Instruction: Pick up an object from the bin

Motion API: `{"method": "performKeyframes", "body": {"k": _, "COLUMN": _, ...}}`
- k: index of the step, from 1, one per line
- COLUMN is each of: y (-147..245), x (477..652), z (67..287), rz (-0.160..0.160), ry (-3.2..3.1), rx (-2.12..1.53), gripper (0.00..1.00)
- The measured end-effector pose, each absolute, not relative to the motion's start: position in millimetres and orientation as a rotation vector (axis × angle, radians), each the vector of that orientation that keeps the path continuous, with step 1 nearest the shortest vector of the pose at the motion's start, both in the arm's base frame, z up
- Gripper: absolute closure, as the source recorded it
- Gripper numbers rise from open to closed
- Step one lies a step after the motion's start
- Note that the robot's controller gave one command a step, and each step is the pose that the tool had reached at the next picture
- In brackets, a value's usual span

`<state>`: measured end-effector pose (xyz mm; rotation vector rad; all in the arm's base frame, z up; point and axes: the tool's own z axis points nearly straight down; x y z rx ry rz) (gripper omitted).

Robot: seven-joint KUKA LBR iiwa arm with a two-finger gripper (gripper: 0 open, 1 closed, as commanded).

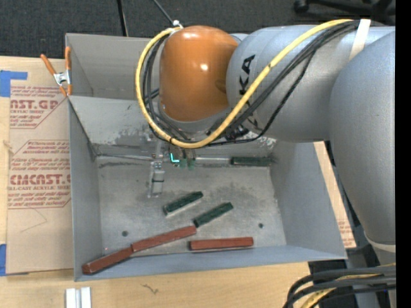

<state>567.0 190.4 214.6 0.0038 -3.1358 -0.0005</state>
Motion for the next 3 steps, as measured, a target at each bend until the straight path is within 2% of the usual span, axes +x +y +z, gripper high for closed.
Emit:
{"method": "performKeyframes", "body": {"k": 1, "y": 88, "x": 542.2, "z": 66, "rz": 0.0, "ry": -3.124, "rx": 0.26, "gripper": 0.0}}
{"method": "performKeyframes", "body": {"k": 2, "y": 105, "x": 559.2, "z": 102, "rz": -0.002, "ry": -3.129, "rx": 0.331, "gripper": 0.0}}
{"method": "performKeyframes", "body": {"k": 3, "y": 101, "x": 540.4, "z": 110, "rz": -0.002, "ry": -3.13, "rx": 0.265, "gripper": 0.0}}
